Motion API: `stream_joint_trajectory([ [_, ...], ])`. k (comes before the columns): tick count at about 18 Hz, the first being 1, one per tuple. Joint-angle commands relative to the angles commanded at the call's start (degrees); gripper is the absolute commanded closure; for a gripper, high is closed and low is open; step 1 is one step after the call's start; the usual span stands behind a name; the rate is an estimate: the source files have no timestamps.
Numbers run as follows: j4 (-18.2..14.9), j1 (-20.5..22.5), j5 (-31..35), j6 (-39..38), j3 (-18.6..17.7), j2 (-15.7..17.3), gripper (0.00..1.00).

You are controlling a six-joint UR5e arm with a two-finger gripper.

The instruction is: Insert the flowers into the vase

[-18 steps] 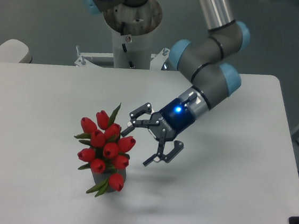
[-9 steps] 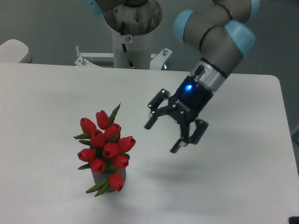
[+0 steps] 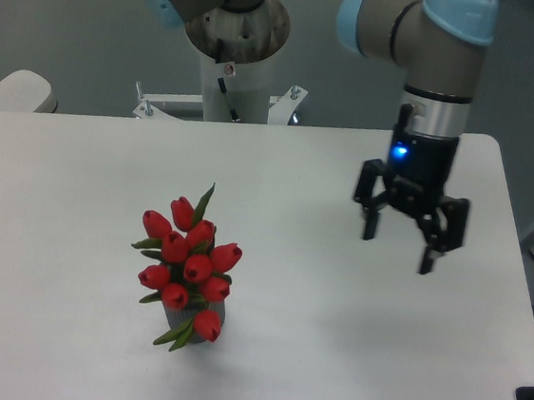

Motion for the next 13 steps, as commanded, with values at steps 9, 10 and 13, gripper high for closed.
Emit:
stream_joint_trajectory([
  [9,-6.3,-0.3,4.1,6.1,6.3,-2.1,0.0],
  [10,-6.2,-0.2,4.1,6.1,6.0,-2.0,0.0],
  [13,-6.1,-0.4,4.1,6.0,5.7,-2.1,0.0],
])
